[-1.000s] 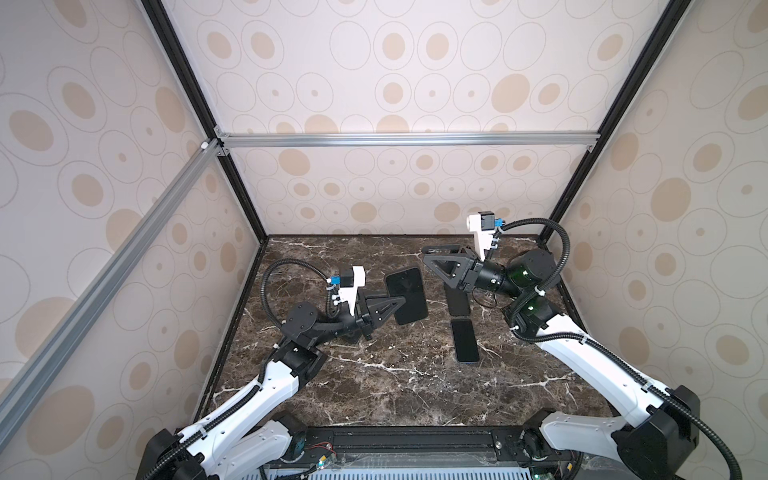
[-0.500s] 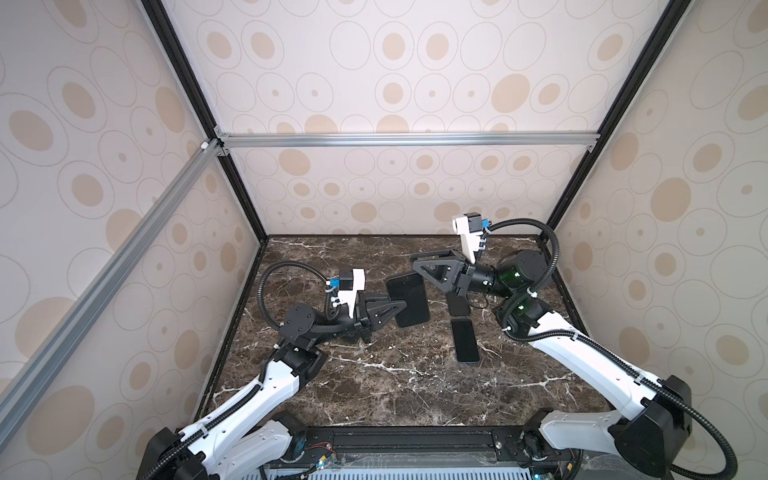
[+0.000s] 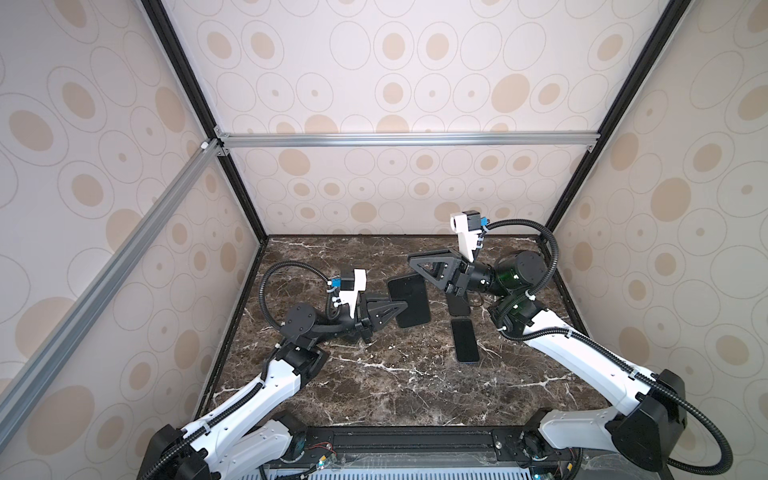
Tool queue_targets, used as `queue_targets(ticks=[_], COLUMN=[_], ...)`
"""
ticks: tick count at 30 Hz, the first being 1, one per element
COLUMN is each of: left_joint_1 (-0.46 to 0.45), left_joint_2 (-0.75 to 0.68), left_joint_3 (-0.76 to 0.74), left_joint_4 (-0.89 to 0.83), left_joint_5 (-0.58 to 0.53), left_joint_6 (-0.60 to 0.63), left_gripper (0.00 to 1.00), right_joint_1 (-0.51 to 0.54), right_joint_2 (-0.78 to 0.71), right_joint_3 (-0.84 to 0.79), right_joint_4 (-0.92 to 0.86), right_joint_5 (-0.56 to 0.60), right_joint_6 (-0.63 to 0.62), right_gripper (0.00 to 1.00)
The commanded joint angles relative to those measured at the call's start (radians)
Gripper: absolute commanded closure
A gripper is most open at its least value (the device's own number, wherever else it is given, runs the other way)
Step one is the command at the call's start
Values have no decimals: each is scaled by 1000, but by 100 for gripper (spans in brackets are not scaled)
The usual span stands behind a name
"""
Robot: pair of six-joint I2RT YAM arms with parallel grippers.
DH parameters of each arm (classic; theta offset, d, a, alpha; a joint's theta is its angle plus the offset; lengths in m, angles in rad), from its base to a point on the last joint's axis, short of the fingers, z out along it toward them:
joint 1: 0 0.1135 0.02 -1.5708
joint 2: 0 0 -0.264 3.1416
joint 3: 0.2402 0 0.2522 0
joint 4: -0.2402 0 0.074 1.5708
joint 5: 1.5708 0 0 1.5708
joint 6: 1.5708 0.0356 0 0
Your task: Take the phone out of the phone case
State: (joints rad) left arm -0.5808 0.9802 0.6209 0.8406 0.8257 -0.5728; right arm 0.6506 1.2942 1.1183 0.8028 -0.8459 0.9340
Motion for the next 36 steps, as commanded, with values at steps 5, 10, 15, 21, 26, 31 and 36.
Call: queue_targets(ticks=[5,10,15,21,26,31,36], left_joint_1=[-5,-5,-7,-7,-9,-9,-9], left_joint_2=[-9,-8,-3,-5,-5,-5,-3], left_joint_3=[18,20,22,21,18,17,13], left_joint_4=[83,79,89,89,89,87,89], left_joint_5=[5,5,12,13,16,12,11], left_joint_6=[-13,-13,-21,-22,-21,-15,-14], left_gripper=[100,100,100,100,100,100,100], right_joint_1=[11,12,16,24,27,27,27], right_joint_2=[3,1,-1,7,10,4,-6], right_joint_3=[21,18,19,24,27,23,20], right_joint_4=[13,11,-22,-33,-60,-63,-56], right_joint_5=[-22,-22,-22,-22,-20,-9,0], right_joint_6=[-14,-11,-28,-34,-53,-66,-66], right_gripper=[77,77,78,78,77,71,77])
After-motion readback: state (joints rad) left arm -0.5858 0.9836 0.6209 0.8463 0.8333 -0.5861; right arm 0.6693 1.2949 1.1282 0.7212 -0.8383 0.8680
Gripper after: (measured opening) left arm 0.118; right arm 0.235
